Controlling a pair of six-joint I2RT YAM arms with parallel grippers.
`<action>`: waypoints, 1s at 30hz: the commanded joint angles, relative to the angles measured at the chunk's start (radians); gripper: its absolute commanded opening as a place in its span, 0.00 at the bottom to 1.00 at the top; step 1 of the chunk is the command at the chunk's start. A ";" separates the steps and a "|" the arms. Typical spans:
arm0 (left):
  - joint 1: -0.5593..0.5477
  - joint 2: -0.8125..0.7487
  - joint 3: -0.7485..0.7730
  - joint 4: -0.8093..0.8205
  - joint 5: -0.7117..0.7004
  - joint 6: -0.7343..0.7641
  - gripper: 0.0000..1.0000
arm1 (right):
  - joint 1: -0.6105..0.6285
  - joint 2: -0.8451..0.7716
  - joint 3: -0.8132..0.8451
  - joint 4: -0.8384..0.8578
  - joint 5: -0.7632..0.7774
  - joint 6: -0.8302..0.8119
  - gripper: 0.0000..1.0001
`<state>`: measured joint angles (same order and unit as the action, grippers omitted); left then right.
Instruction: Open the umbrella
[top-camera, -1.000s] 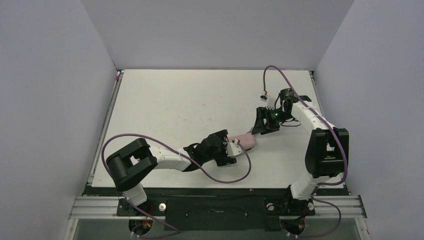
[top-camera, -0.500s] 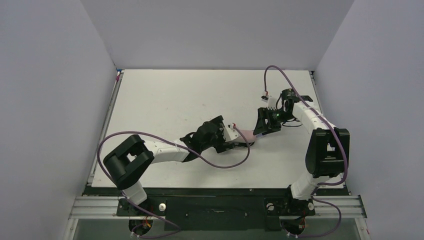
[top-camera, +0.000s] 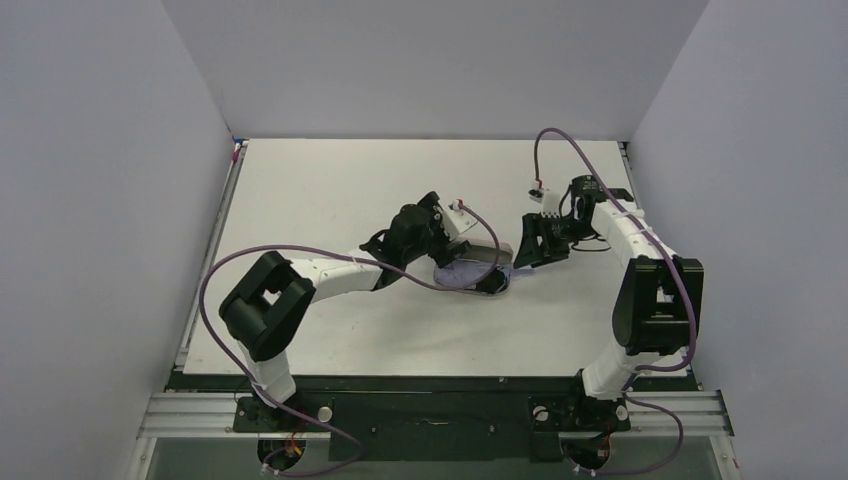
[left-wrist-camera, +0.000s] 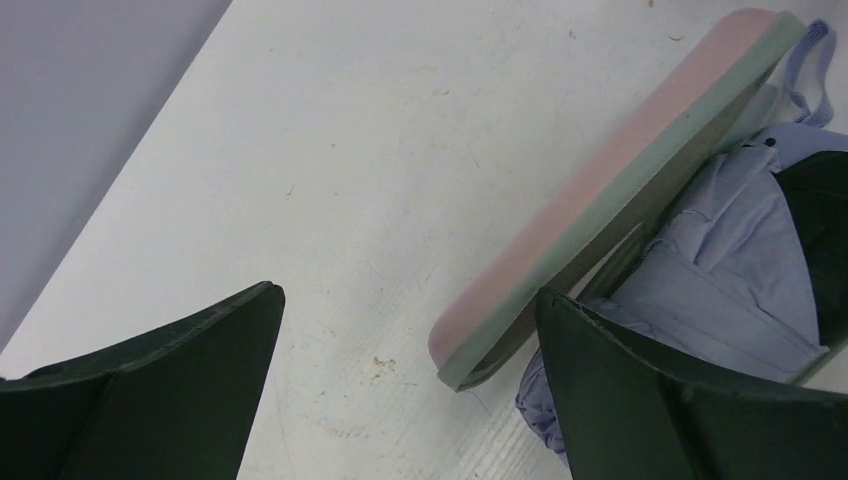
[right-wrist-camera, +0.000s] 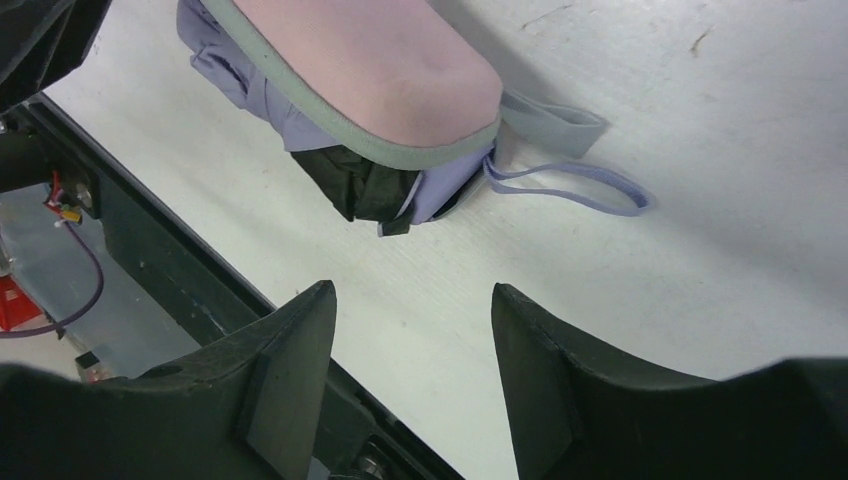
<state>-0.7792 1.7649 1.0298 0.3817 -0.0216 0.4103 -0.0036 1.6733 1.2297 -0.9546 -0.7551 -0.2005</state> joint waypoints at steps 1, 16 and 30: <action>0.023 0.071 0.096 -0.037 0.052 -0.068 0.98 | -0.016 -0.049 0.070 0.028 0.050 -0.040 0.54; 0.126 0.206 0.247 -0.233 0.177 -0.323 0.91 | 0.135 -0.004 0.108 0.273 0.159 0.030 0.57; 0.189 0.239 0.294 -0.283 0.181 -0.388 0.83 | 0.182 0.168 0.123 0.337 0.079 0.044 0.52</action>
<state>-0.6117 1.9980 1.2816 0.1062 0.1444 0.0540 0.1761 1.8309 1.3235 -0.6601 -0.6445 -0.1509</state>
